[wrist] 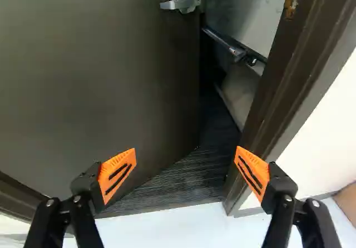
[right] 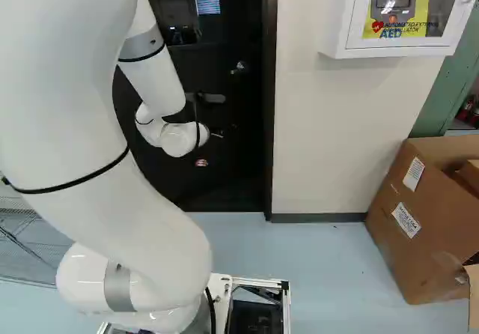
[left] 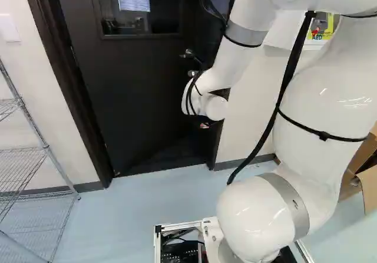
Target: Open the door and move inside
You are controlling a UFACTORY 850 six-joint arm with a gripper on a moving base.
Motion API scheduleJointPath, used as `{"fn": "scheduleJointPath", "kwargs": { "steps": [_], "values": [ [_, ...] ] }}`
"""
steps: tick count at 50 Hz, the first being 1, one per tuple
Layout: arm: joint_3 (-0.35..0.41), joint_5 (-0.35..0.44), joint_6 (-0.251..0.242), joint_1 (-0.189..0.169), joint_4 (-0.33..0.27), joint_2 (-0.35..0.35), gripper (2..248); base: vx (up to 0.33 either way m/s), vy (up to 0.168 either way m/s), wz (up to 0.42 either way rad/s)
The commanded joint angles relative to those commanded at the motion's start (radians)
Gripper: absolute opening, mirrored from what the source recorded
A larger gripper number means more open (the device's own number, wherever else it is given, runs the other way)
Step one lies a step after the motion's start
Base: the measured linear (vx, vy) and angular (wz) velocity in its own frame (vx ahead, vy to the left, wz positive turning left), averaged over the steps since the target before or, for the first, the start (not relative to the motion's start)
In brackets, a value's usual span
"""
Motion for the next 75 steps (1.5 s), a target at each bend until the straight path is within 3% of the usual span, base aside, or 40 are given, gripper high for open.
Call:
{"fn": "scheduleJointPath", "kwargs": {
  "steps": [33,75],
  "values": [
    [0.007,0.0,0.0,-0.003,-0.001,0.007,247,0.019,0.009,-0.027],
    [0.007,0.0,0.0,-0.003,-0.001,0.007,247,0.153,0.07,-0.214]
  ]
}}
